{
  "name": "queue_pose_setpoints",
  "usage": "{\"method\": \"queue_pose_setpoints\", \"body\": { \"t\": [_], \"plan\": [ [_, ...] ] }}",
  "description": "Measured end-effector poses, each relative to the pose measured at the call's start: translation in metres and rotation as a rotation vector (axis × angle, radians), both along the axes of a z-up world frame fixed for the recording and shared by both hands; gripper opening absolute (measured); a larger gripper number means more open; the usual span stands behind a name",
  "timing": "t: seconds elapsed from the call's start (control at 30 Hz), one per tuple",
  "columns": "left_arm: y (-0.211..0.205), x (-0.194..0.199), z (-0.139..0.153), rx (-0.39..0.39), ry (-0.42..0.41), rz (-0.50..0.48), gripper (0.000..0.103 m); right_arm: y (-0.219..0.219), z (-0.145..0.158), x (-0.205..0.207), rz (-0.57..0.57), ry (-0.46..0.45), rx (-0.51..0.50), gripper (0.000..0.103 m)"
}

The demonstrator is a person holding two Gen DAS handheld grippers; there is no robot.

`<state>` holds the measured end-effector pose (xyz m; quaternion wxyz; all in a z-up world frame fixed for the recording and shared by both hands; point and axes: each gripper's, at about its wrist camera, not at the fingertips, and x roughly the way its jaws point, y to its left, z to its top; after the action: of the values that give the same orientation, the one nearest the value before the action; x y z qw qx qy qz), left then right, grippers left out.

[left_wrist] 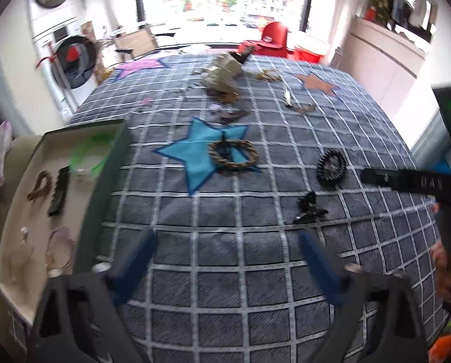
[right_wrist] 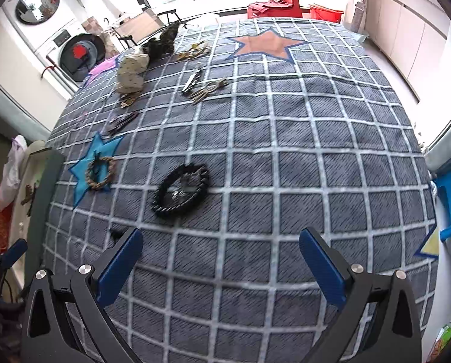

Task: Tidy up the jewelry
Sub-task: 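Withdraw both open tools from the tray back over the tablecloth, then grasp the small black claw clip with the left tool while the right tool grasps the black coiled hair tie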

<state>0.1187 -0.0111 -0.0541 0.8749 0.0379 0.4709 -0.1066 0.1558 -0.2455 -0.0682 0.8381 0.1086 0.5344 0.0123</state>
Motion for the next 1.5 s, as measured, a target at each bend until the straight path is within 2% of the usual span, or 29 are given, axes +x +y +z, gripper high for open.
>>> {"method": "queue_pose_setpoints", "body": {
  "t": [0.07,0.17,0.23,0.3,0.43,0.5,0.6,0.8,0.83,0.87,0.93,0.97,1.0,1.03,1.07,1.5],
  "plan": [
    [-0.008,0.003,-0.005,0.006,0.006,-0.021,0.09,-0.002,-0.002,0.006,0.008,-0.002,0.0,0.1],
    [-0.024,0.006,-0.01,0.006,0.001,-0.07,0.09,-0.003,-0.006,0.014,0.023,0.002,0.001,0.089],
    [-0.034,0.008,-0.012,-0.001,0.002,-0.104,0.082,-0.001,-0.01,0.02,0.038,0.008,-0.007,0.074],
    [-0.044,0.011,-0.015,-0.005,0.006,-0.134,0.082,0.002,-0.015,0.025,0.056,0.016,-0.033,0.064],
    [-0.058,0.015,-0.02,-0.008,0.009,-0.176,0.081,0.008,-0.016,0.032,0.097,-0.008,-0.063,0.055],
    [-0.065,0.018,-0.024,-0.008,0.022,-0.19,0.07,0.012,-0.014,0.035,0.109,-0.018,-0.084,0.053],
    [-0.071,0.021,-0.029,-0.011,0.03,-0.199,0.07,0.017,-0.014,0.04,0.134,-0.026,-0.109,0.052],
    [-0.079,0.026,-0.035,-0.025,0.042,-0.212,0.07,0.026,-0.012,0.043,0.189,-0.028,-0.086,0.051],
    [-0.08,0.027,-0.036,-0.026,0.044,-0.212,0.067,0.029,-0.014,0.046,0.195,-0.022,-0.095,0.051],
    [-0.08,0.027,-0.038,-0.027,0.048,-0.213,0.054,0.031,-0.015,0.047,0.197,-0.018,-0.096,0.051],
    [-0.08,0.027,-0.038,-0.027,0.05,-0.209,0.052,0.034,-0.018,0.051,0.203,-0.008,-0.1,0.049],
    [-0.08,0.028,-0.038,-0.031,0.051,-0.21,0.043,0.036,-0.018,0.051,0.207,-0.011,-0.12,0.047],
    [-0.08,0.027,-0.038,-0.032,0.05,-0.214,0.038,0.038,-0.018,0.051,0.214,-0.012,-0.127,0.04],
    [-0.08,0.028,-0.038,-0.036,0.053,-0.216,0.038,0.039,-0.018,0.05,0.222,-0.013,-0.131,0.021],
    [-0.079,0.028,-0.037,-0.042,0.053,-0.217,0.038,0.039,-0.018,0.049,0.222,-0.011,-0.126,0.011],
    [-0.05,0.005,-0.012,-0.099,0.0,-0.191,0.038,0.011,0.006,0.028,0.138,-0.067,0.064,0.011]
  ]
}}
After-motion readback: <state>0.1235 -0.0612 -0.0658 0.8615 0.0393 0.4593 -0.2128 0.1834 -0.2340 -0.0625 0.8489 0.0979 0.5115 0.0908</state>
